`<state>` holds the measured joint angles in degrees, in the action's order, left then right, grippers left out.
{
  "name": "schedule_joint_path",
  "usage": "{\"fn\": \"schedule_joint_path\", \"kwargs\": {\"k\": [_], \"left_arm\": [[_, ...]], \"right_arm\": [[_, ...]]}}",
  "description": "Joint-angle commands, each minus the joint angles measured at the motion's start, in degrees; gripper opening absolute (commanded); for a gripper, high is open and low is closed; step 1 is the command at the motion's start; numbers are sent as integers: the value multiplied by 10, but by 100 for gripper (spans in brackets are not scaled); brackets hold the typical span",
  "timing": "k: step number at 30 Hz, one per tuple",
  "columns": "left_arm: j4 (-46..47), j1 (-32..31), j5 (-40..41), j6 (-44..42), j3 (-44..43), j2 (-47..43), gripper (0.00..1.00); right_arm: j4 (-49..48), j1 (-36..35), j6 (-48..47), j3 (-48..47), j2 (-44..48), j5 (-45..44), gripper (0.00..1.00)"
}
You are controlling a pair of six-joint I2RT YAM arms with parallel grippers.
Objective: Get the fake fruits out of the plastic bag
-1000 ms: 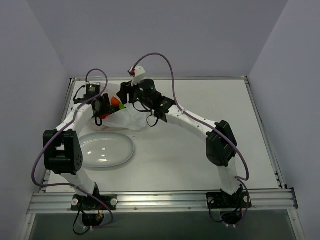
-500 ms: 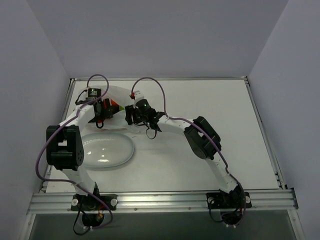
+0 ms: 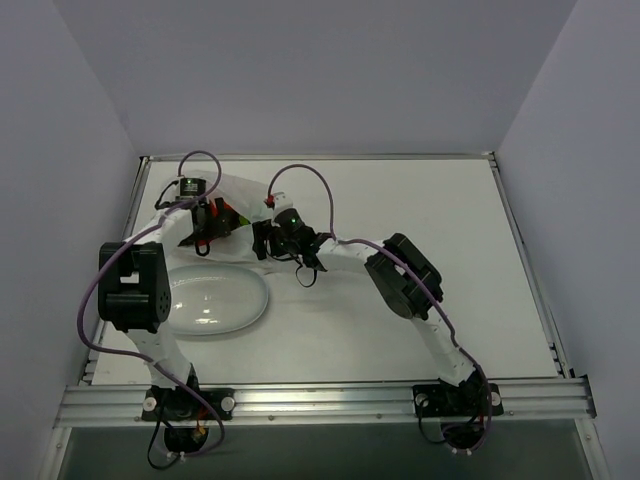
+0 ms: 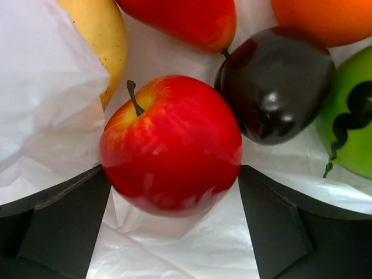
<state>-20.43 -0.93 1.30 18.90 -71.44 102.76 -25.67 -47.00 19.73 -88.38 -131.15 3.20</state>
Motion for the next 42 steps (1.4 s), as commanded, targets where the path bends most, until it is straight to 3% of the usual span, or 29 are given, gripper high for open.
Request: {"fn": "schedule_joint_path", "kwargs": {"k": [1, 7, 9, 12, 22, 25, 33, 42], "left_arm": [[30, 4, -9, 11, -40, 3, 88], [82, 0, -3, 28, -5, -37, 89], [95, 1, 2, 33, 5, -51, 82], [104, 2, 6, 40, 13, -68, 80], [115, 1, 14, 46, -7, -25, 79], [133, 0, -1, 61, 2, -51, 61], [30, 0, -100, 84, -16, -135, 62], [-88, 2, -173, 50, -4, -230, 63]], "right_arm": [[-20, -8, 6, 12, 49, 5, 75], [-25, -13, 2, 36, 72, 4, 74], [-25, -13, 2, 37, 77, 6, 74], [-25, -14, 2, 38, 76, 8, 74], [-11, -15, 0, 31, 71, 11, 74], [-13, -17, 0, 34, 66, 10, 74], [-17, -16, 0, 21, 66, 0, 74], [-22, -12, 9, 7, 65, -3, 74]]}}
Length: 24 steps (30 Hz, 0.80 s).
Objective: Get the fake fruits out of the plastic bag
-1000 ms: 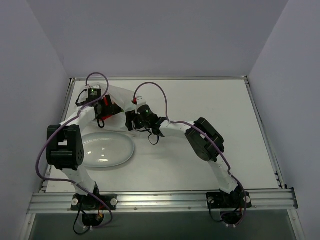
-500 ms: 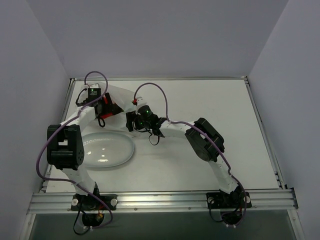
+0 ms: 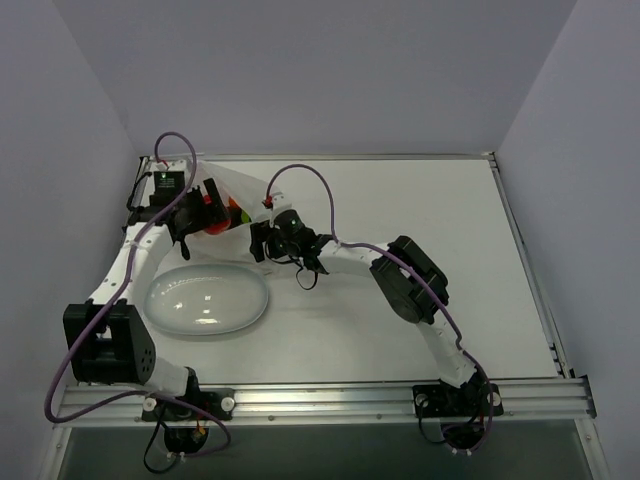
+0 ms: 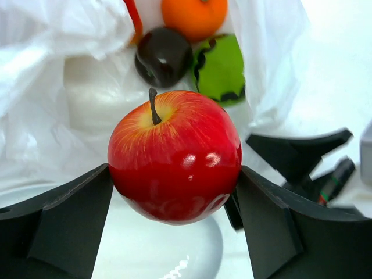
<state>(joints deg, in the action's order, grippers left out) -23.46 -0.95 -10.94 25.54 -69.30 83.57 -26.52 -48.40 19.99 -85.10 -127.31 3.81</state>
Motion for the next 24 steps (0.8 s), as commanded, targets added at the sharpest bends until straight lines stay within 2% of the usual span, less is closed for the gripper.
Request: {"fn": "schedule_joint_path", "kwargs": {"k": [1, 6, 10, 12, 15, 20, 23, 24], "left_arm": [[-72, 2, -59, -18, -23, -49, 63], [-116, 2, -78, -17, 16, -140, 63], [-175, 2, -20, 9, 95, -265, 63], [-188, 1, 28, 49, 133, -322, 63], [-191, 1, 79, 99, 215, -368, 63], [-155, -3, 126, 157, 276, -371, 64], [-134, -2, 158, 171, 293, -344, 72], [-117, -3, 171, 173, 303, -328, 82]], "right_arm": [[-13, 4, 8, -26, 29, -9, 73], [-19, 10, 10, -15, 47, -10, 74], [-18, 16, 15, -2, 65, -14, 77], [-17, 18, 19, 3, 78, -13, 80], [-18, 20, 21, 12, 97, -10, 80], [-9, 21, 14, 23, 117, -9, 82], [1, 23, 8, 24, 118, -28, 89], [2, 24, 6, 25, 117, -30, 89]]}}
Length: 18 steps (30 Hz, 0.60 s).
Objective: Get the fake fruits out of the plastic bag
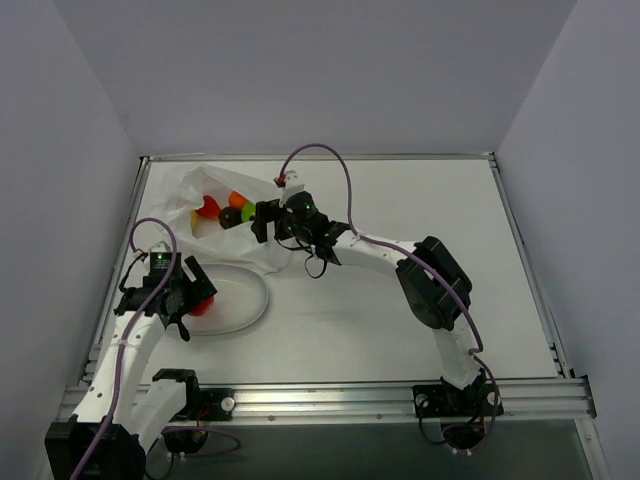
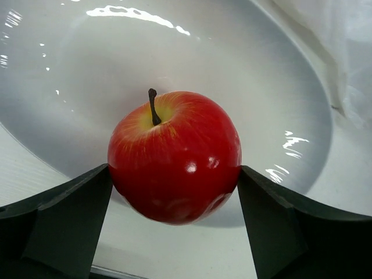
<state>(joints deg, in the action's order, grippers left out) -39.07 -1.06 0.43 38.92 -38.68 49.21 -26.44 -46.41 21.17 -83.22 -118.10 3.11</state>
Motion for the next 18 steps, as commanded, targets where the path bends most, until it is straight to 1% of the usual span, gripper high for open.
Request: {"fn": "schedule_joint_path", "kwargs": {"k": [1, 3, 6, 8, 12, 14, 15, 16, 17, 18], "left_arm": [[46, -1, 62, 41, 1, 24, 86], [58, -2, 72, 44, 13, 40, 91], [65, -1, 84, 47, 17, 40, 96], [56, -2, 84, 42, 10, 28, 94], [7, -2, 98, 26, -30, -27, 95], [3, -5, 92, 16, -62, -38, 100], [-1, -9, 90, 15, -76, -35, 96], [-1, -12, 88, 13, -92, -29, 90], [0, -24, 83, 13, -122, -21, 86], [8, -32, 83, 12, -136, 1, 84]], "right_arm": [[7, 7, -7, 4, 21, -22, 90], [10, 8, -8, 3, 19, -22, 90], [10, 10, -14, 8, 24, -28, 90], [10, 11, -17, 10, 29, -27, 90], [4, 14, -17, 15, 37, -24, 90], [0, 14, -17, 18, 40, -22, 89], [-1, 14, -16, 19, 41, -22, 89], [-2, 14, -17, 20, 44, -21, 88], [-3, 14, -17, 23, 45, -22, 88], [-3, 14, -17, 24, 46, -22, 88]]}}
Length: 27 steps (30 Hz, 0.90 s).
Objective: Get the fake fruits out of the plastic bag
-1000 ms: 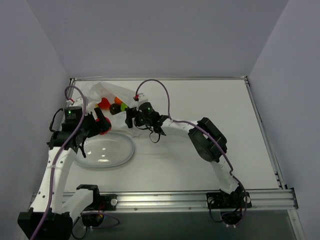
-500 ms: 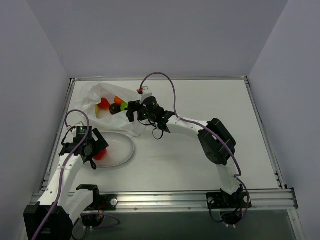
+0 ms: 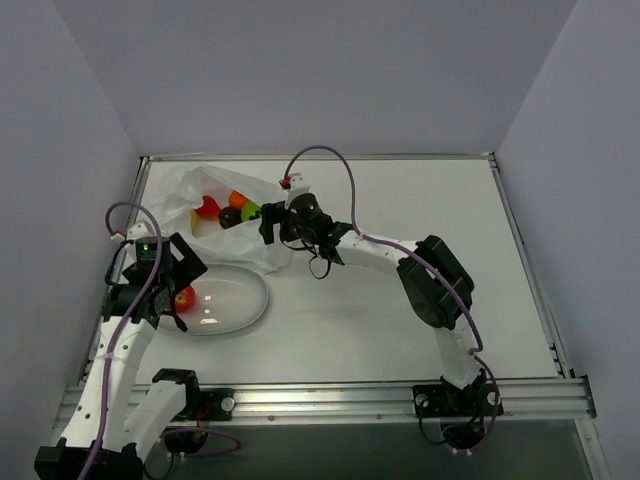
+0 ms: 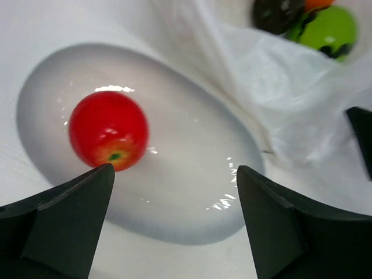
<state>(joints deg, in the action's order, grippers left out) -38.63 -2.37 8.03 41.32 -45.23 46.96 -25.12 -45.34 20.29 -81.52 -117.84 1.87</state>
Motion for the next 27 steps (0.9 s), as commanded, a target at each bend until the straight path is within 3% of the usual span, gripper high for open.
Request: {"fn": "schedule_joint_path", "kwargs": {"k": [1, 6, 15, 23, 27], "left_arm": [[10, -27, 7, -12, -82, 37, 83], [64, -71, -6, -35, -170, 172, 79], [135, -68, -65, -109, -321, 424, 72], [148, -56, -29, -142, -426, 556, 67], [162, -49, -14, -142, -434, 604, 66]], "right_arm": [[-19, 3, -9, 9, 46, -10, 87], [-27, 3, -4, 22, 50, -10, 83], [-30, 8, -1, 29, 66, -1, 71], [-34, 8, 5, 31, 70, 10, 70], [-34, 8, 4, 35, 82, 9, 70]]}}
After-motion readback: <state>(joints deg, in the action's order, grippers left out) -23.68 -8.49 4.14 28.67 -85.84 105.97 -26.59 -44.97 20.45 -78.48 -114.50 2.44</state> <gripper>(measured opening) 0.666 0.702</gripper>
